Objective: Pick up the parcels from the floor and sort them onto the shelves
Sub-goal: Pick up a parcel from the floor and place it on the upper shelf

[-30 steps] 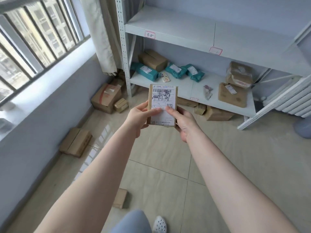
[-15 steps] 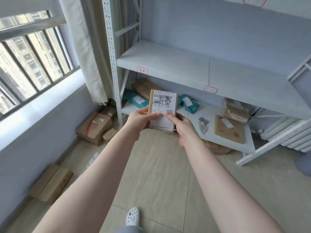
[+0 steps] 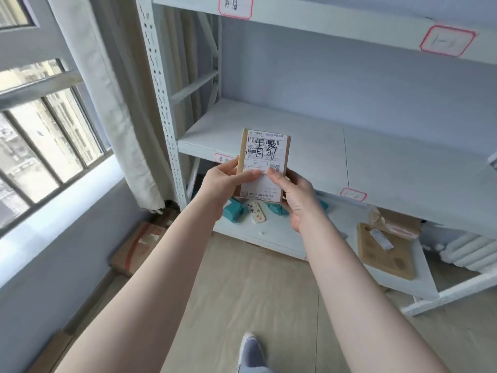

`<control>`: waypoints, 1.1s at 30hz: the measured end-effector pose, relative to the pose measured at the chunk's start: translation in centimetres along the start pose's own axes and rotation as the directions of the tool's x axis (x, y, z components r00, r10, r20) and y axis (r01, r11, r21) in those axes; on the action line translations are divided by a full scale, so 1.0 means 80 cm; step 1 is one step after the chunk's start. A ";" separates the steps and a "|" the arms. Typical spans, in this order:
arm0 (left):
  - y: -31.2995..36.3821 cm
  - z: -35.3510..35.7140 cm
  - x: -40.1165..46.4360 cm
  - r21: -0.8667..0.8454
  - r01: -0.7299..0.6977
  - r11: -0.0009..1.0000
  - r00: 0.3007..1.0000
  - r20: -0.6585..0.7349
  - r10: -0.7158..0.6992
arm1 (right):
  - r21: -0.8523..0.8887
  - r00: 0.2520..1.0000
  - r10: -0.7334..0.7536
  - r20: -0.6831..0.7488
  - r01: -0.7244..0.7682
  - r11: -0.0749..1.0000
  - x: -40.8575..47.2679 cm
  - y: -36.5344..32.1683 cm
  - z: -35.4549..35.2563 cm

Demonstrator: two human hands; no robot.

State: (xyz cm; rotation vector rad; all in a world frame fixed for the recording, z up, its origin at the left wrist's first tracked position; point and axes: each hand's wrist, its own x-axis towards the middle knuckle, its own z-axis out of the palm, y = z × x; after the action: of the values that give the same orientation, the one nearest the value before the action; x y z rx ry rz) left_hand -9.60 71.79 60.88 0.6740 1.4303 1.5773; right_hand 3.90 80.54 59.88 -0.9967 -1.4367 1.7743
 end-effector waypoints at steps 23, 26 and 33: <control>0.352 0.002 0.256 0.041 -0.593 0.804 0.805 0.019 0.593 | -0.078 0.804 -0.589 0.082 0.594 0.801 0.261 -0.362 0.108; 0.387 -0.009 0.305 0.034 -0.595 0.803 0.803 0.066 0.593 | -0.136 0.788 -0.615 0.029 0.613 0.778 0.301 -0.391 0.126; 0.451 -0.042 0.416 0.118 -0.558 0.821 0.826 0.169 0.537 | -0.212 0.814 -0.576 -0.070 0.552 0.806 0.387 -0.433 0.163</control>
State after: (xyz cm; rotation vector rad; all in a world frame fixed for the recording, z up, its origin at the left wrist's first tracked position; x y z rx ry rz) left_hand -36.82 100.75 89.81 1.3619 1.3438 1.8132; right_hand -22.48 107.19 90.30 -0.6525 -1.6206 1.1342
